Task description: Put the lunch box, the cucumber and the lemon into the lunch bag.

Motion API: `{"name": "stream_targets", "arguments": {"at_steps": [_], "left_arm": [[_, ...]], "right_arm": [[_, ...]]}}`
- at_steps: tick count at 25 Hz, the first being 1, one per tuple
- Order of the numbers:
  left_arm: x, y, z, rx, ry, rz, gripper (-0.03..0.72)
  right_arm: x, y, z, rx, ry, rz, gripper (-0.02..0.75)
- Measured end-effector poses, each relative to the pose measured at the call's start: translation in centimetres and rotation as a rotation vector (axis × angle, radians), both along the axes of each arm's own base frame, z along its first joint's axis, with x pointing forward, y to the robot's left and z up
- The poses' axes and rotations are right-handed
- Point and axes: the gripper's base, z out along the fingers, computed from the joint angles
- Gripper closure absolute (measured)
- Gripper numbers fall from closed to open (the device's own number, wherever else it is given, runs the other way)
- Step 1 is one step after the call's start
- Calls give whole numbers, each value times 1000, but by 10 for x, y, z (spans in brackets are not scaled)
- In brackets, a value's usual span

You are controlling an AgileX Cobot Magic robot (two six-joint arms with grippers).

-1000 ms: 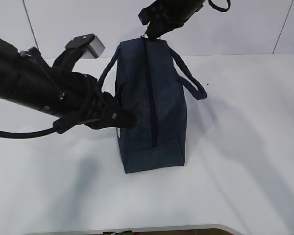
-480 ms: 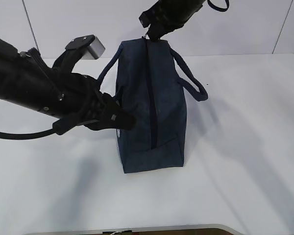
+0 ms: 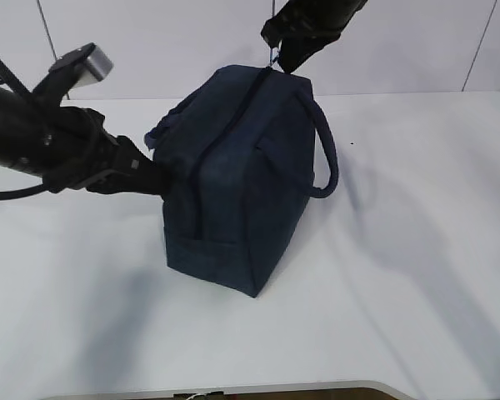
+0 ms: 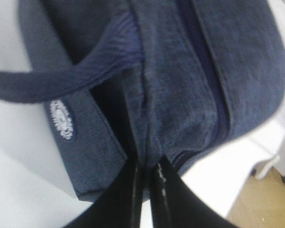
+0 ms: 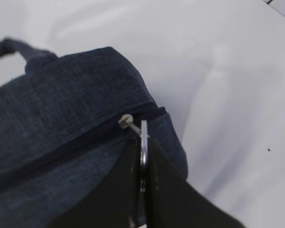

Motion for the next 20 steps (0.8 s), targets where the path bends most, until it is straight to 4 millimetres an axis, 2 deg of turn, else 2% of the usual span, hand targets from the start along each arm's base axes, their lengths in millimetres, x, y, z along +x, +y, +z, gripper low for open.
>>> {"name": "stream_targets", "arguments": {"at_steps": [5,11,15,20], "left_arm": [[16,27,2,-25,-4,132,700],[31,41,7,-42,-45,265,700],[40,45,16,-32,-106,314,700],[49,46,28,-29,-168,354,700]], "right_arm": [[-3,-3,6,-5,-2,-4,733],[-25,-4,26,57,18,11,733],[-46,-9,22,54,84,10,733],[-72,-18,-3,15,197,4,733]]}}
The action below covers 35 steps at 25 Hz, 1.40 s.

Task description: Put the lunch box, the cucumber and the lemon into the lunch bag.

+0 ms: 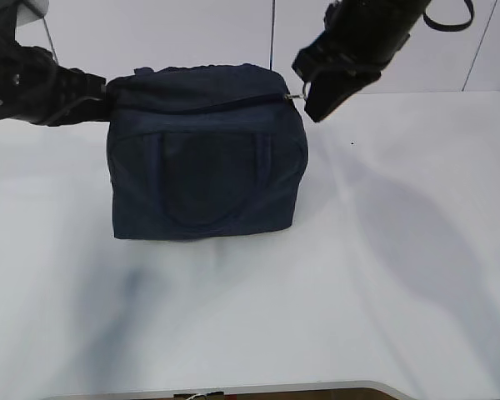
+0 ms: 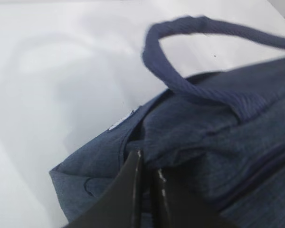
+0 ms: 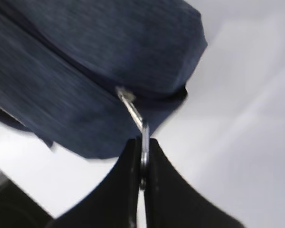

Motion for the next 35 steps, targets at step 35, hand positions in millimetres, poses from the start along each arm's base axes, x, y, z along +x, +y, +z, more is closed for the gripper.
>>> {"name": "stream_targets", "arguments": {"at_steps": [35], "left_arm": [[8,7,2,75,-61,61,691]], "right_arm": [[-36,27,-4,513,509,-470,733]]}}
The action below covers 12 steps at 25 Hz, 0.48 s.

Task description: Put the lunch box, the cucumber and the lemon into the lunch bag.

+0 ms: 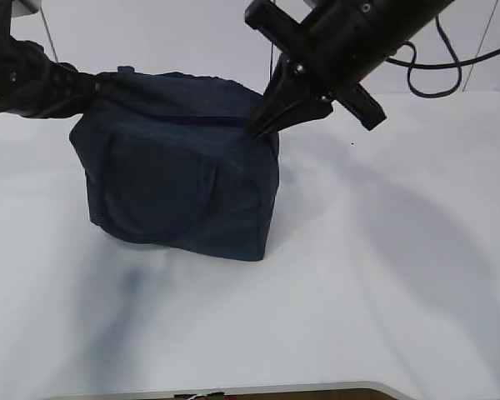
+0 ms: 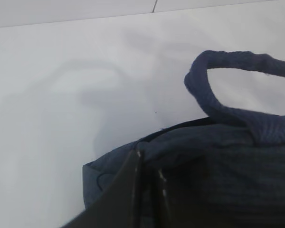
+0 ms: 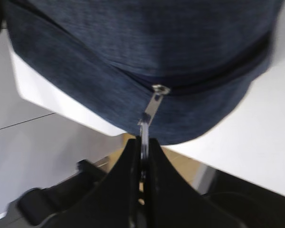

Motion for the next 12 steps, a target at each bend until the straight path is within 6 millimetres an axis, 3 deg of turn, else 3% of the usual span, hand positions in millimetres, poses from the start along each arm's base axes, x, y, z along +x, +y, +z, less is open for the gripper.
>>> {"name": "stream_targets", "arguments": {"at_steps": [5,12], "left_arm": [[0,0,0,1,0,1,689],[0,0,-1,0,2,0,701]], "right_arm": [[2,1,-1,40,16,-1,733],[15,-26,-1,43,3,-64,733]]}}
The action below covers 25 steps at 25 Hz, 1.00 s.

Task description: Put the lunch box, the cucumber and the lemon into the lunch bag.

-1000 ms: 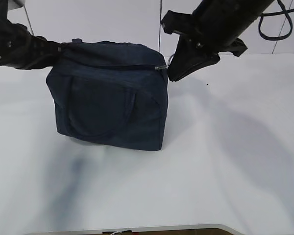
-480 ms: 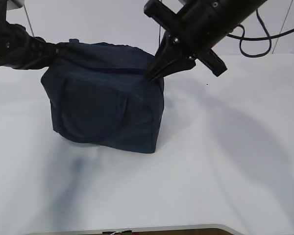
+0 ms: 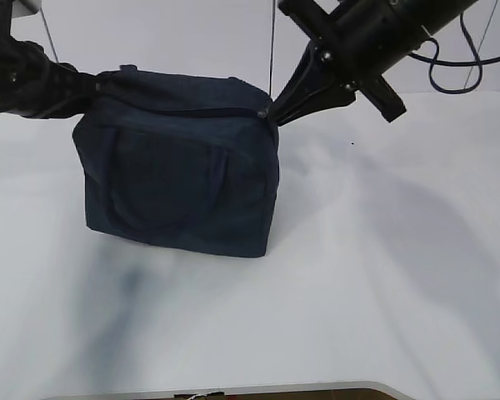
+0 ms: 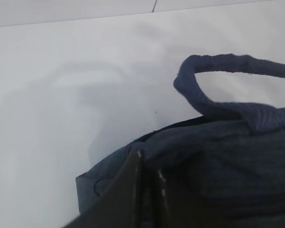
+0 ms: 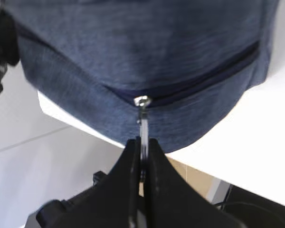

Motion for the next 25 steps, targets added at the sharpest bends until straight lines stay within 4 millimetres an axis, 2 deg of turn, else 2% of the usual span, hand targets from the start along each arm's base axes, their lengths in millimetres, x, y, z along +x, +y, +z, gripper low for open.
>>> {"name": "stream_targets", "arguments": {"at_steps": [8,17,25], "left_arm": [[0,-1,0,-3,4,-7,702],[-1,-1,0,-3,4,-8,702],[-1,0,-1,15,-1,-14,702]], "right_arm": [[3,-6,-2,-12,-13,-1,733],[6,-12,-10,-102,-29,9,733],[5,-7,-6,-26,-10,4,734]]}}
